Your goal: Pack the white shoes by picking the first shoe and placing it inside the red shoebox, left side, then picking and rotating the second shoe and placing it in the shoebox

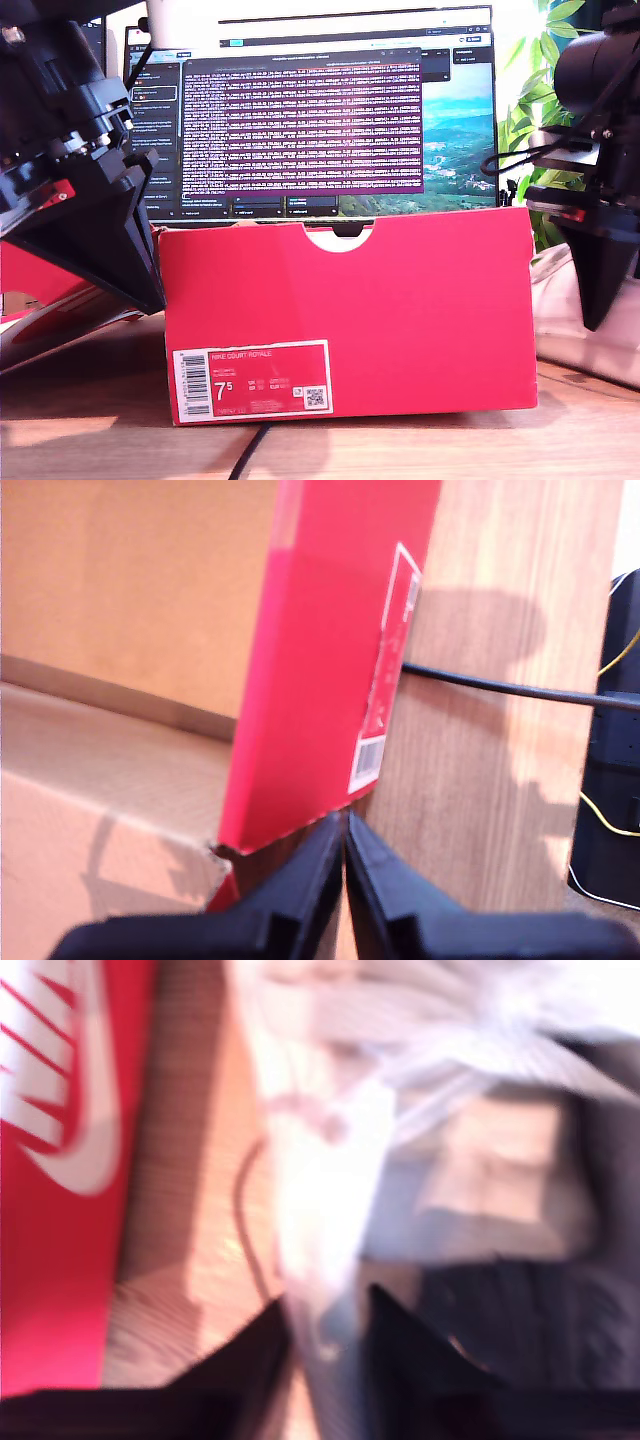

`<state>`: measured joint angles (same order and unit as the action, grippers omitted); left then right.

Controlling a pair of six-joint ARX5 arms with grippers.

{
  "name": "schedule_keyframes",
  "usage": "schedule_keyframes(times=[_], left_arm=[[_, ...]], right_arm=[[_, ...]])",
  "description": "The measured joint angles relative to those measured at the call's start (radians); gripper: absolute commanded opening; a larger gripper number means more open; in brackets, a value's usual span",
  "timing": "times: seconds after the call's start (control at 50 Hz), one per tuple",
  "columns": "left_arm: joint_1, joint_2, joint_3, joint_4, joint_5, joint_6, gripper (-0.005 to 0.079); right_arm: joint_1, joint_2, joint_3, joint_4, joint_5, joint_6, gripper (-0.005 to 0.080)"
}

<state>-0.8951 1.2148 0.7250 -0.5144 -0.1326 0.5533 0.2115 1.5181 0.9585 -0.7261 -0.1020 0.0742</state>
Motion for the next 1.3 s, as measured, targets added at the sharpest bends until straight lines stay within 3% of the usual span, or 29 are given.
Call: schedule_keyframes(times=[0.38,0.64,0.8,0.96,1.06,1.3], left_arm=[[0.000,0.000,0.000,0.000,0.000,0.000,-0.0019],[0.000,0.000,0.000,0.008,0.000,0.000,-0.0019],[0.000,0.000,0.000,0.011,0.000,0.000,-0.0019],[0.000,0.000,0.000,0.014,0.000,0.000,-0.0019],[0.000,0.000,0.000,0.014,-0.004,0.000,-0.0019],[0.000,0.000,0.000,0.014,-0.021,0.000,-0.0019]], right_arm=[[0.017,0.019,0.322,-0.254,0.008,0.110,-0.0013],[0.124,0.018,0.452,-0.270,-0.057,0.259,-0.0013],[0.223,0.018,0.544,-0.227,-0.074,0.338,-0.0013],[0.309,0.018,0.590,-0.058,-0.076,0.450,-0.0013],[0.351,0.018,0.590,0.008,-0.077,0.552,-0.0013],[0.418,0.063,0.590,0.070,-0.079,0.625,-0.0013]])
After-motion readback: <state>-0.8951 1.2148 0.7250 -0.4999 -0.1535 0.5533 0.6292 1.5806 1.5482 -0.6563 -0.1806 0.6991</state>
